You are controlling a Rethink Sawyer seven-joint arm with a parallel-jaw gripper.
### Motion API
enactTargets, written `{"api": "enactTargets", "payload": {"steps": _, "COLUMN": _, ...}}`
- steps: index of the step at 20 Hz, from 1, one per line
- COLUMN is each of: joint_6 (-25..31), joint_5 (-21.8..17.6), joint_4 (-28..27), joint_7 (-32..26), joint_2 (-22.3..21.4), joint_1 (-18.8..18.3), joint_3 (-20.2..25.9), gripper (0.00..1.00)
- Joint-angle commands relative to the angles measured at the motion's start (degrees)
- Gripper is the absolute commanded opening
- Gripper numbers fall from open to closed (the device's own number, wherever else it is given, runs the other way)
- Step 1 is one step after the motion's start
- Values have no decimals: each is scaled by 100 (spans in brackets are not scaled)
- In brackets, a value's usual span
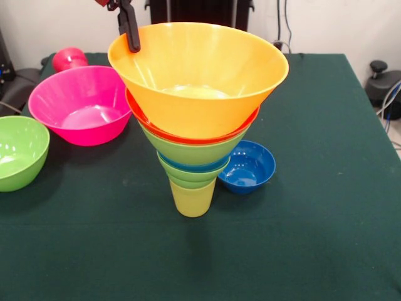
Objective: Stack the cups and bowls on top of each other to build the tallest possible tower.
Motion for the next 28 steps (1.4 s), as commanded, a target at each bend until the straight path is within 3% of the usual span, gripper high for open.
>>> {"api": "enactTargets", "payload": {"steps": 1, "joint_6": 575, "joint_5": -175, "joint_4": -102, "joint_7": -715, "joint_2": 134, "joint_1": 111, "joint_3": 149, "gripper": 0}}
{"api": "enactTargets", "payload": {"steps": 13, "joint_6": 561, "joint_5": -175, "joint_4": 198, "joint_7": -707, "joint_2": 38, "joint_1": -139, "joint_3": 325, "gripper": 0}}
{"api": "enactTargets", "payload": {"steps": 28, "joint_6": 457, "joint_5": -248, "joint_4": 240, "joint_7": -632, "joint_2": 18, "joint_1": -72, "joint_3": 269, "gripper": 0}}
